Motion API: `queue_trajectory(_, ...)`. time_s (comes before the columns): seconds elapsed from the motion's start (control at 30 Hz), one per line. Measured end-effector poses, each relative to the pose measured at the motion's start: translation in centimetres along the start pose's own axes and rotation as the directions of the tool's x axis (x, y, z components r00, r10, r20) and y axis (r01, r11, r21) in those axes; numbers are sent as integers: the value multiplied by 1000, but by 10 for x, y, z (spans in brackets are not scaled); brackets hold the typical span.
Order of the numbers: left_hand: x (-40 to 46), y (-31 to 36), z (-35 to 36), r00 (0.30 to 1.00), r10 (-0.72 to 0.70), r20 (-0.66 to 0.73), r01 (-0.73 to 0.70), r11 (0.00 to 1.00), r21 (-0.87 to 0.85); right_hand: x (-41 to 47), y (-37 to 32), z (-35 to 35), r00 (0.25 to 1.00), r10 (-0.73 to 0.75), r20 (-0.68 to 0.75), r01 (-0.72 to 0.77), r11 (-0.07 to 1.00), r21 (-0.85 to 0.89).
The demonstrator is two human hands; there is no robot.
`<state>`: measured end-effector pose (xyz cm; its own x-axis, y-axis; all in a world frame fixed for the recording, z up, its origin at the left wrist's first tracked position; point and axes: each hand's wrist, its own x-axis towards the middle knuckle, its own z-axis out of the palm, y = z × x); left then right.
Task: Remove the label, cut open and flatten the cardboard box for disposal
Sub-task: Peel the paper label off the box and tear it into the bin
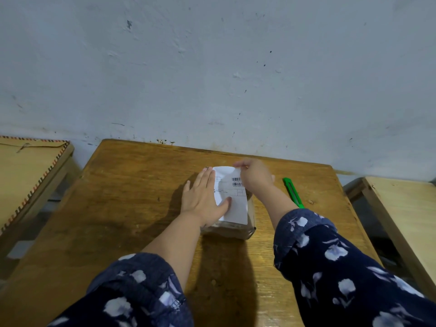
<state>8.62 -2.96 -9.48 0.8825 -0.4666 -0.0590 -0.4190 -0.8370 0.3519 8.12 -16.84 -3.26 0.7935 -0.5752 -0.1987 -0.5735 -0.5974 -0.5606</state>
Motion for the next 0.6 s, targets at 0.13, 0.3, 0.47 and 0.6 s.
queue_trajectory(0.13,1,0,1,1000,-2,-18,1,999,-39,-4,10,-9,994,103,30,-105,993,60)
queue_trajectory(0.3,3,-2,7,1000,2,-23,-3,998,-57,-15,32,-17,994,7,108,-39,955,294)
queue_trajectory(0.47,2,-7,6,999,16,-31,-19,995,-98,-18,34,-13,981,-170,98,170,985,8)
queue_trajectory(0.6,2,-7,4,1000,16,-4,-16,996,-85,-25,31,-12,951,-307,-37,278,902,-330)
